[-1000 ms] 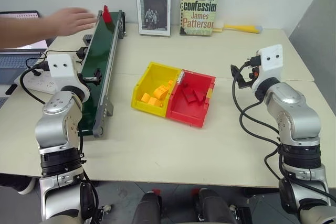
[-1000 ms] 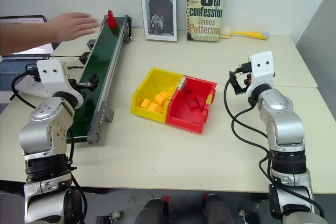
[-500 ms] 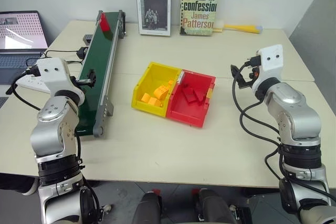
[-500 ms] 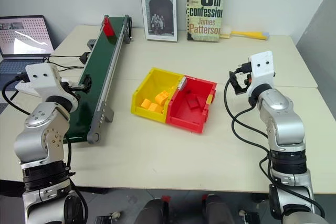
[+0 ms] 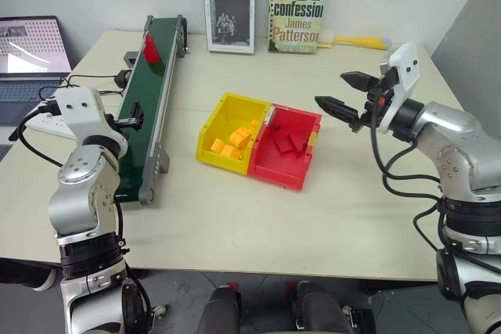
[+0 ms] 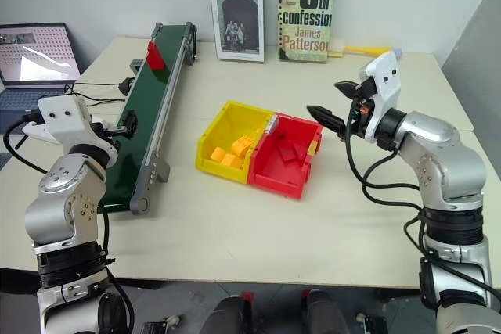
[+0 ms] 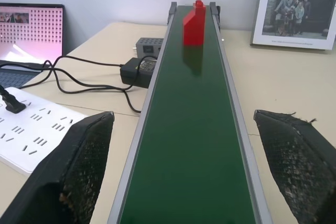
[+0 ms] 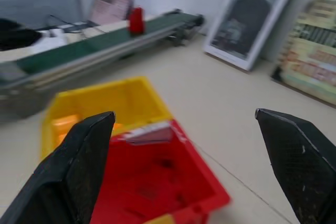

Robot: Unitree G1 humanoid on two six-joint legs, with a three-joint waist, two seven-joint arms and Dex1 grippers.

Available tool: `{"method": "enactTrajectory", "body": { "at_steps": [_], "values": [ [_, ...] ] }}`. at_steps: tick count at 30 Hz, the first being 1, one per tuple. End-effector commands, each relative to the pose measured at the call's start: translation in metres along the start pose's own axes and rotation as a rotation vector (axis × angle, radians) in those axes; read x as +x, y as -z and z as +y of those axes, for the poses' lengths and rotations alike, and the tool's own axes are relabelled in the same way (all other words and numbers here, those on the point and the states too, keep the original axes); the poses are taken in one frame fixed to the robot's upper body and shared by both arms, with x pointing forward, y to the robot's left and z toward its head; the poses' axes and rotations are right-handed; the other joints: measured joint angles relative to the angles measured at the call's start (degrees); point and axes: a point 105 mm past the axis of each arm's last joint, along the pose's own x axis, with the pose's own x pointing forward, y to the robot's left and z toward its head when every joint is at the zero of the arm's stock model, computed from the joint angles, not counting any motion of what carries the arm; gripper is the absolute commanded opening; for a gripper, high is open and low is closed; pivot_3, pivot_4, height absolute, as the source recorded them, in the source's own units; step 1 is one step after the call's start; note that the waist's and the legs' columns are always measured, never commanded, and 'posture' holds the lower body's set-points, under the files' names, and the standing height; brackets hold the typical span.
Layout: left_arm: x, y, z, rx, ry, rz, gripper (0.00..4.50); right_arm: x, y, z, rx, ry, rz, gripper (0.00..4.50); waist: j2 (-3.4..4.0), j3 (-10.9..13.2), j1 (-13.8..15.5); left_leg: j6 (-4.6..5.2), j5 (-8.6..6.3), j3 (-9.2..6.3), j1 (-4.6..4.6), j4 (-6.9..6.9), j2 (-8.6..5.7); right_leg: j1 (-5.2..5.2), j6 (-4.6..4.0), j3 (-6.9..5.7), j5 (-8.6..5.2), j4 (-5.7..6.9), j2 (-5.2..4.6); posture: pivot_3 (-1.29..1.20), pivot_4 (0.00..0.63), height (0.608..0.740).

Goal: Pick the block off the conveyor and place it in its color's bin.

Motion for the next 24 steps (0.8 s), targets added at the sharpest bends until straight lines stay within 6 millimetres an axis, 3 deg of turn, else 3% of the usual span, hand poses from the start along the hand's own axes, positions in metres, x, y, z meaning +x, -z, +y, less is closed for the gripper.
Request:
{"method": "enactTrajectory", "body": {
  "at_steps": [1,7,24],
  "values": [
    [0.001,-0.016,0.002,0.022,-0.003,-0.056,4.45,-0.003,-0.015,0.020,-0.030,-0.157,-0.013,4.50,0.00,0.0,0.0,0.00,0.00,-0.01,0.00,0.00,0.00,0.01,0.00,-0.01,0.00,0.00,0.00,0.00,0.150,0.740],
    [0.003,-0.018,0.003,0.025,-0.009,-0.055,4.45,-0.004,-0.018,0.032,-0.024,-0.238,-0.009,4.50,0.00,0.0,0.0,0.00,0.00,-0.01,0.00,0.00,0.01,0.00,0.00,0.00,0.00,0.00,0.00,0.00,0.150,0.740],
    [0.009,-0.007,-0.002,-0.008,0.008,-0.008,4.45,-0.007,-0.018,0.036,-0.036,-0.243,0.001,4.50,0.00,0.0,0.0,-0.01,0.00,-0.02,-0.01,0.01,0.01,0.00,0.00,-0.02,0.00,-0.01,-0.01,0.00,0.150,0.740]
  ]
}}
